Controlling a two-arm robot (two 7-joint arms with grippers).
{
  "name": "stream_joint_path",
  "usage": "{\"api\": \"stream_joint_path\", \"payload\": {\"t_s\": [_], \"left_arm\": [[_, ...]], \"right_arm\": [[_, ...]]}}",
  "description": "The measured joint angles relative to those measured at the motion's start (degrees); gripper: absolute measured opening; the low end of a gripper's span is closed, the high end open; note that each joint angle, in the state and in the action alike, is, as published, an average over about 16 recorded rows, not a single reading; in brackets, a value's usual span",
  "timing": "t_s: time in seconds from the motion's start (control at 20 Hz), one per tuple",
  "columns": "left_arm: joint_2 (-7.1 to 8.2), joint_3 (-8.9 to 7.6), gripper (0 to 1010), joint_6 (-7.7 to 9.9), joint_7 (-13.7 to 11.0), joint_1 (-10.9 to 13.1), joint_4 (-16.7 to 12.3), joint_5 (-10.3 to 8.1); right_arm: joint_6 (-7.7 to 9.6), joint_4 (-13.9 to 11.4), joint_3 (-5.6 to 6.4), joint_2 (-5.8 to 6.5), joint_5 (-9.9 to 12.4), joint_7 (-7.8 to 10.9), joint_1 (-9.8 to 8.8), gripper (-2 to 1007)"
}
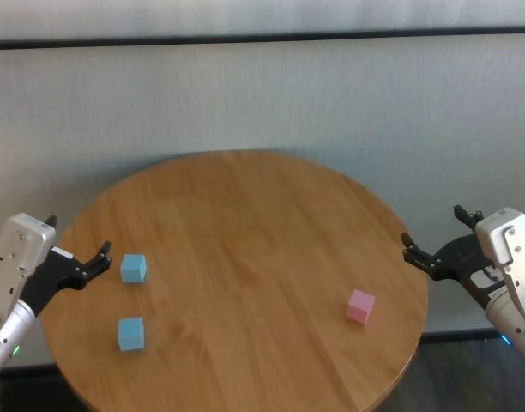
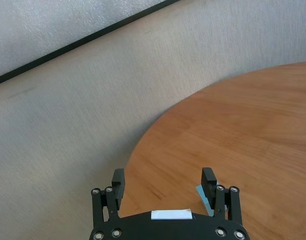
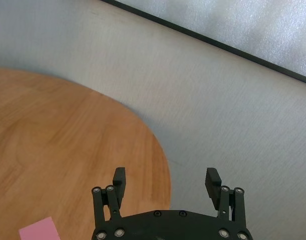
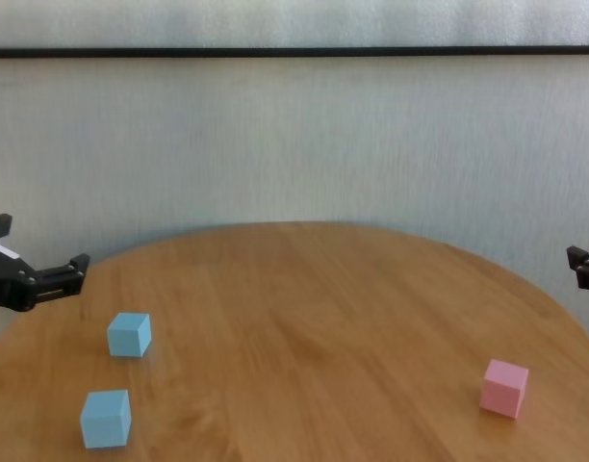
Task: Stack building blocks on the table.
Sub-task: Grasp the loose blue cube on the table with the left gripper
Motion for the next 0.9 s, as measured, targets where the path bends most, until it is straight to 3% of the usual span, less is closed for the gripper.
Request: {"api": "stream_joint_path", "payload": {"t_s": [0.9], "left_arm": [[0.00, 0.00, 999, 0.00, 0.0, 0.0, 0.0, 0.00]], "right_arm": [[0.00, 0.0, 0.00, 0.00, 0.0, 0.00, 0.00, 1004]]}}
